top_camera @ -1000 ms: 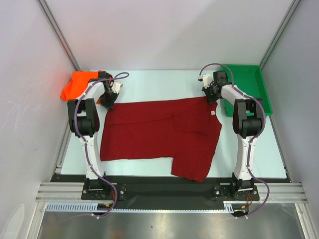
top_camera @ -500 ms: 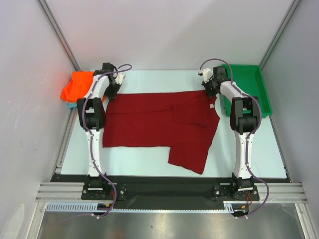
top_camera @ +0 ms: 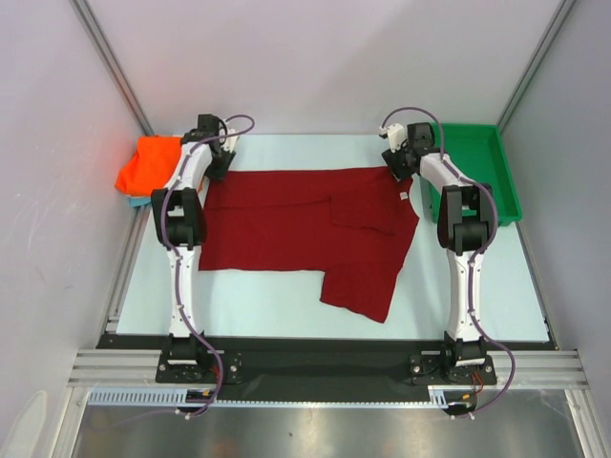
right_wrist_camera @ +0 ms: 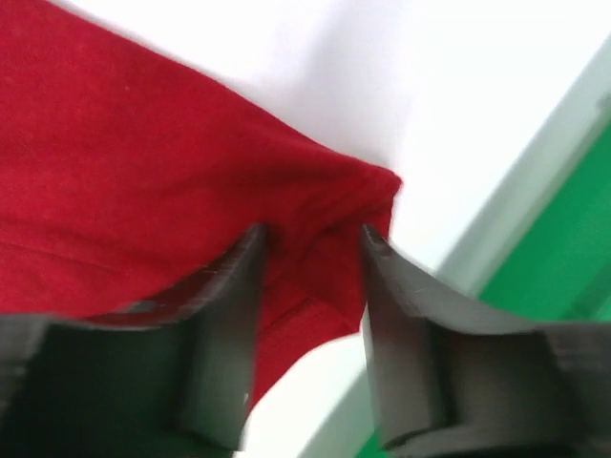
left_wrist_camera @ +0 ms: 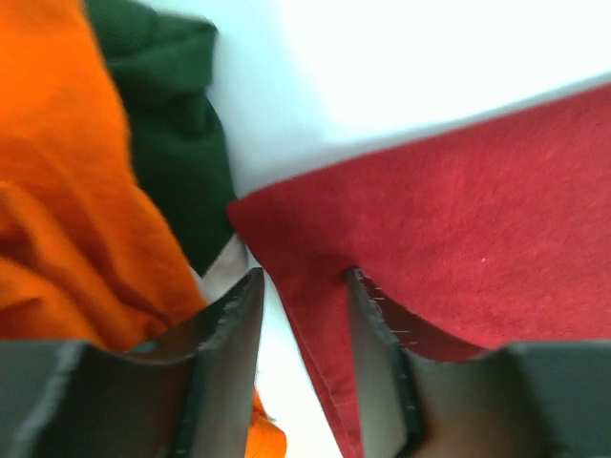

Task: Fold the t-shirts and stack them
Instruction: Fold the tshirt

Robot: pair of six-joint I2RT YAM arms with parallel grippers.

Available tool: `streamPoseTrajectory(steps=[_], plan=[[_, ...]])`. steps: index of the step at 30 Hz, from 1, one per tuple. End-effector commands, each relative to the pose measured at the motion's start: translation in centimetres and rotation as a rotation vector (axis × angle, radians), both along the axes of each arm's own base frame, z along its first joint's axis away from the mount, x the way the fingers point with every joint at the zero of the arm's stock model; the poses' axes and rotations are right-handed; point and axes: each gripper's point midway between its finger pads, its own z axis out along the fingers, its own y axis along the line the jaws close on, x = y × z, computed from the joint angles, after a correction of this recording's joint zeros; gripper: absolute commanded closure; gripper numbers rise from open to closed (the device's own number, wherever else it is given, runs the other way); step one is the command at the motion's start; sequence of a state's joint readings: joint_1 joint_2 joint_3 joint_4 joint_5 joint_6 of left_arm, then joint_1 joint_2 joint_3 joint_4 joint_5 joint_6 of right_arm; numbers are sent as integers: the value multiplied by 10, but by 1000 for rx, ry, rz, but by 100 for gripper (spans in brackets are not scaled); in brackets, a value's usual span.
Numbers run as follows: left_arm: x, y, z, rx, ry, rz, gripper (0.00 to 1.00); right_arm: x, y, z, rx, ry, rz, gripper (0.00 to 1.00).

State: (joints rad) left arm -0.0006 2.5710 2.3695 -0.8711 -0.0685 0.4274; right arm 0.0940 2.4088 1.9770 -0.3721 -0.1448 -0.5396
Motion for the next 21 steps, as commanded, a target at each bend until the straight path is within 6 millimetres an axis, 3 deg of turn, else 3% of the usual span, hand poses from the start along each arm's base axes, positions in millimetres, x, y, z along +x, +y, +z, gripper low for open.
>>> streamPoseTrajectory(steps=[1, 2, 3, 6, 8, 9, 11, 12, 13, 14, 15, 16, 17, 18, 19, 21], plan=[[27, -26, 96, -26, -241, -37, 54, 19, -2, 99, 7, -204, -17, 46], [26, -32, 125, -47, -295, -43, 52, 16, -1, 111, 12, -218, -10, 44], [22, -43, 134, -58, -302, -58, 51, 11, -1, 140, 18, -260, -8, 43], [7, -64, 163, -81, -336, -94, 51, -10, 0, 174, 41, -284, 9, 41], [-6, -75, 172, -94, -336, -112, 50, -28, 7, 179, 53, -262, 53, 41], [-26, -83, 173, -96, -317, -128, 50, -39, 11, 177, 57, -244, 78, 41], [-41, -89, 171, -91, -324, -153, 45, -81, 28, 163, 83, -160, 180, 44], [-64, -91, 144, -88, -257, -162, 43, -95, 34, 155, 58, -143, 244, 45], [-75, -96, 162, -118, -301, -178, 40, -127, 36, 141, 55, -93, 279, 48], [-87, -96, 160, -138, -291, -161, 37, -151, 53, 131, 70, -50, 356, 50], [-107, -95, 138, -151, -233, -154, 37, -170, 57, 125, 56, -32, 417, 51], [-119, -94, 153, -168, -265, -146, 36, -203, 60, 96, 65, 57, 451, 53], [-130, -94, 151, -179, -259, -145, 36, -230, 73, 107, 85, 56, 518, 53], [-149, -94, 130, -192, -209, -148, 36, -250, 77, 100, 80, 74, 568, 53], [-159, -94, 146, -204, -251, -153, 34, -271, 82, 95, 82, 101, 601, 53], [-182, -92, 131, -212, -213, -153, 32, -317, 93, 91, 75, 105, 680, 48]])
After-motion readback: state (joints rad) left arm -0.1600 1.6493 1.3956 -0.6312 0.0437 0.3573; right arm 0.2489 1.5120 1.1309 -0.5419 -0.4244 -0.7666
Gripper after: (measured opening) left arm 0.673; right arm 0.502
